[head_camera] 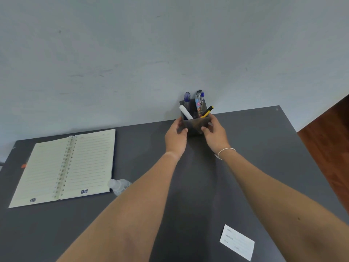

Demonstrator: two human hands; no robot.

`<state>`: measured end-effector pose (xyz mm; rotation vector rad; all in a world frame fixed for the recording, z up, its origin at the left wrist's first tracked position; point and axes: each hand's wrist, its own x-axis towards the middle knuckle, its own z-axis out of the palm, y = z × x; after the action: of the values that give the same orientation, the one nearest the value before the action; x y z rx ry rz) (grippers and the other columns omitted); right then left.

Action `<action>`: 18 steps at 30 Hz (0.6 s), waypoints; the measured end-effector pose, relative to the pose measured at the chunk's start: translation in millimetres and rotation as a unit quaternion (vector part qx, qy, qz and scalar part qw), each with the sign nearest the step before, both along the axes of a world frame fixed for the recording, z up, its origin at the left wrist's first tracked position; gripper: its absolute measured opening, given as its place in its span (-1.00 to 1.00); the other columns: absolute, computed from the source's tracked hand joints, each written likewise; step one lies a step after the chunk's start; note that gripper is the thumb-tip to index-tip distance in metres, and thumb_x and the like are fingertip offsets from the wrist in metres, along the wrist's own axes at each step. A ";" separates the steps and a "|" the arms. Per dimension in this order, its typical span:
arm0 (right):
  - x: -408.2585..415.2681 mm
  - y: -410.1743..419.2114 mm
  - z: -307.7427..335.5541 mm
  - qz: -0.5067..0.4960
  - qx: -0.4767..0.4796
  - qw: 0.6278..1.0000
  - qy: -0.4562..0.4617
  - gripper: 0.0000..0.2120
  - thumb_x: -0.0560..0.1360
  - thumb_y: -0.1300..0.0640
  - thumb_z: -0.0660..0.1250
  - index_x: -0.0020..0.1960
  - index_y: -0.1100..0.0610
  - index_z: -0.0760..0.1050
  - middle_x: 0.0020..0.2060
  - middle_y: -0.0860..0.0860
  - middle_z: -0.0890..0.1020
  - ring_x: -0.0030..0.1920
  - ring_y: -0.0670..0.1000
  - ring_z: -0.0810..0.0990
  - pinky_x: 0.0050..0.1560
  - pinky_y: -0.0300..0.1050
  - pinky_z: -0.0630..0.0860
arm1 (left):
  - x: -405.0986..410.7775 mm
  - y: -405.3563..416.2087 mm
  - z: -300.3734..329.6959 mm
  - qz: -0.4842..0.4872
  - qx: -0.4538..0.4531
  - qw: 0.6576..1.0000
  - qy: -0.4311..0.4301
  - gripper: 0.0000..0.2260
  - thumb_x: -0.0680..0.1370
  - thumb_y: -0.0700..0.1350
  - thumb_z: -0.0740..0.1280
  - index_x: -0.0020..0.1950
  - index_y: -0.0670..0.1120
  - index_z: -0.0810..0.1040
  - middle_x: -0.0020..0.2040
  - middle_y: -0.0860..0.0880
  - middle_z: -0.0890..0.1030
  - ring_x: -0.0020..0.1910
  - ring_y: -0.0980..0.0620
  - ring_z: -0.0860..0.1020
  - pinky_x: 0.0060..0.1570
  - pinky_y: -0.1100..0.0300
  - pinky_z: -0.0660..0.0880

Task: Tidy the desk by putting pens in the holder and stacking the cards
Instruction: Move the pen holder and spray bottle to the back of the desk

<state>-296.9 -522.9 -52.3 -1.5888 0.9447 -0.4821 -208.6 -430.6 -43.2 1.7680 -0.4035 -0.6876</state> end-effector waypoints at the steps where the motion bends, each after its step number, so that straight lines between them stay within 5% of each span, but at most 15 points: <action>1: 1.7 -1.3 -0.2 0.003 -0.001 1.000 0.001 -0.54 0.53 0.32 0.20 0.40 0.10 0.28 0.28 0.11 0.51 0.30 0.03 0.46 0.19 -0.28 0.33 | 1.2 -1.1 0.0 0.001 -0.001 1.000 -0.002 -0.64 0.53 -0.28 0.23 0.30 -0.02 0.46 0.00 0.13 0.58 0.07 0.10 0.51 0.21 0.14 0.44; 12: 2.9 -3.6 -2.9 0.015 -0.003 1.000 0.014 -0.51 0.52 0.30 0.23 0.41 0.06 0.25 0.30 0.07 0.48 0.27 0.05 0.49 0.23 -0.21 0.35 | 5.8 0.4 1.4 -0.011 -0.006 1.000 -0.003 -0.59 0.52 -0.31 0.23 0.33 -0.01 0.42 0.03 0.13 0.55 0.05 0.18 0.49 0.09 0.31 0.35; 18: -10.3 8.1 6.1 0.004 -0.013 1.000 0.021 -0.45 0.52 0.27 0.25 0.45 0.00 0.20 0.38 0.00 0.40 0.29 0.05 0.48 0.20 -0.21 0.36 | -4.4 12.9 17.5 -0.030 0.012 0.999 0.003 -0.59 0.52 -0.30 0.25 0.36 -0.04 0.40 0.14 0.06 0.54 0.23 0.10 0.48 0.14 0.32 0.31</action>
<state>-307.2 -514.7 -46.2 -1.6309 0.9674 -0.4580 -213.0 -417.7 -25.6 1.7821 -0.4463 -0.7435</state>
